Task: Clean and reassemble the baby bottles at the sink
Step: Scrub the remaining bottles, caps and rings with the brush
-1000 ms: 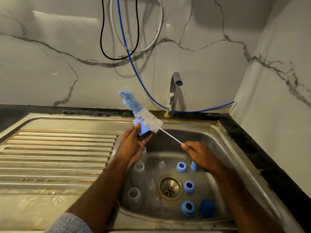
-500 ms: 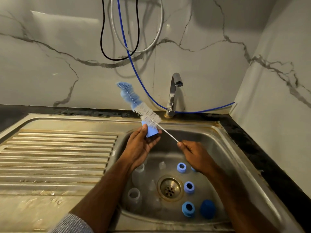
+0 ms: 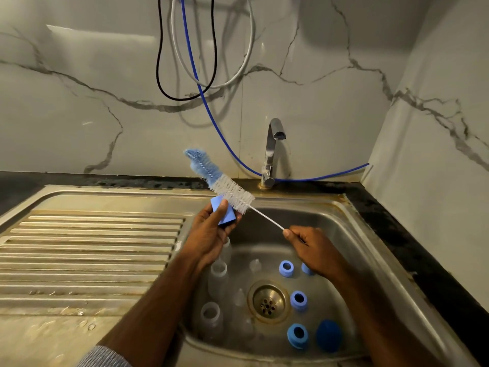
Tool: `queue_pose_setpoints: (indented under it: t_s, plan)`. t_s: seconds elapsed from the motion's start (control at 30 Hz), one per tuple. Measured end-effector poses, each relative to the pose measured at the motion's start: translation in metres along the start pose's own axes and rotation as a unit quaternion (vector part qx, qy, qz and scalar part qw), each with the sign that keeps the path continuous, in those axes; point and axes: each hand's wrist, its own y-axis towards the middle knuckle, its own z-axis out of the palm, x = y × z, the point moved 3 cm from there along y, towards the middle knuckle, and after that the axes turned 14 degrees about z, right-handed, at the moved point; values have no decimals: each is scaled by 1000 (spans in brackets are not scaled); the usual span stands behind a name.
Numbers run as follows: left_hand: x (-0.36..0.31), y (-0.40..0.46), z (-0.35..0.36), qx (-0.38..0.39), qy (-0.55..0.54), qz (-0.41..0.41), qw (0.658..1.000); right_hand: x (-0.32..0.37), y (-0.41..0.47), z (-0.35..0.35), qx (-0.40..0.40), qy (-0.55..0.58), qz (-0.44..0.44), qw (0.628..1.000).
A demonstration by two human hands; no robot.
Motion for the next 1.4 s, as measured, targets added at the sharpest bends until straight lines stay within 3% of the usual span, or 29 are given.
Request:
queue_pose_setpoints:
  t_s: [0.27,0.5,0.83,1.03,1.27,1.4]
  plan:
    - [-1,2,-4,29,70,7,997,7,-1,6,0,10,-2,1000]
    - [-1,4,-5,15,-3,4,1000,1,0,-1,-4,16,4,1000]
    - [2,5,-6,50,96,24,994,1,1,2,1,17,4,1000]
    - [-2,6,-5,21,10,18,1000,-3,3,-6,8,25,8,1000]
    - [4,0,4,64,85,26,994,1,1,-3,39,32,1,999]
    - [-1,1,0,82,98,33,991,-3,1,-6,9,32,22,999]
